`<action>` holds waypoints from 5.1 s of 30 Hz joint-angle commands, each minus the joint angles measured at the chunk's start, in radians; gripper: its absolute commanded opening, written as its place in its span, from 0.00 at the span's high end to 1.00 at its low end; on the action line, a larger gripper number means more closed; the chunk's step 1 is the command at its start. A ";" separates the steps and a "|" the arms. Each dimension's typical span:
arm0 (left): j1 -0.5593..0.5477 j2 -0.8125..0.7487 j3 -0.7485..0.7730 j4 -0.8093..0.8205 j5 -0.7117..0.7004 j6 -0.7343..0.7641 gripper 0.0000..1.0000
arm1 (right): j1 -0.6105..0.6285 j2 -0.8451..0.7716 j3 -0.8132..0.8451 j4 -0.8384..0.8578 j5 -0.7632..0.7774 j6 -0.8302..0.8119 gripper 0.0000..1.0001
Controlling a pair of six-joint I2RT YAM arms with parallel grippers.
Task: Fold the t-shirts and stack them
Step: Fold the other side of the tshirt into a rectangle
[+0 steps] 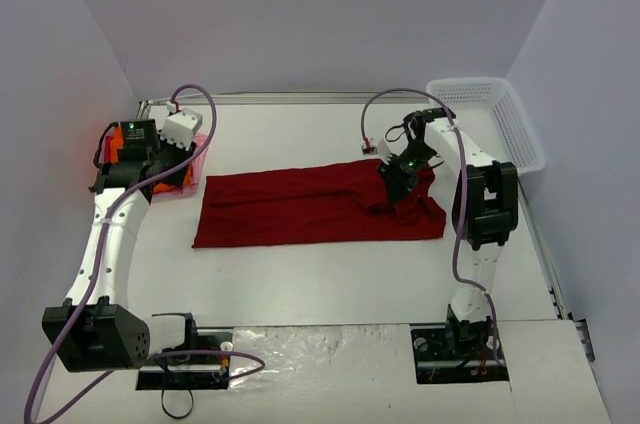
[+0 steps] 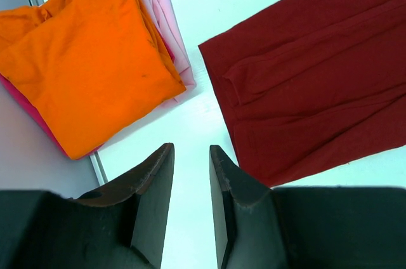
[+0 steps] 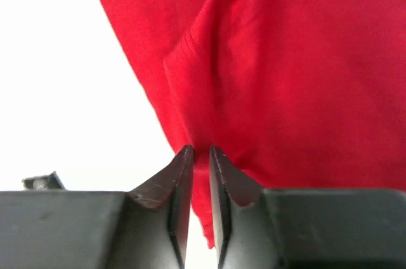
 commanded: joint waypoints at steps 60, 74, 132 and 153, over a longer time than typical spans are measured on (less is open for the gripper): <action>0.016 0.685 0.229 -0.057 0.231 0.090 0.63 | 0.001 0.033 -0.084 0.151 0.079 0.195 0.67; 0.016 0.709 0.228 -0.068 0.239 0.094 0.91 | 0.000 0.042 -0.091 0.151 0.089 0.195 0.68; 0.059 0.463 0.154 0.020 0.409 0.038 0.98 | -0.146 0.006 0.062 0.194 0.119 0.293 1.00; 0.022 0.725 0.248 0.057 0.331 -0.036 0.97 | -0.142 0.221 0.294 0.246 0.198 0.403 1.00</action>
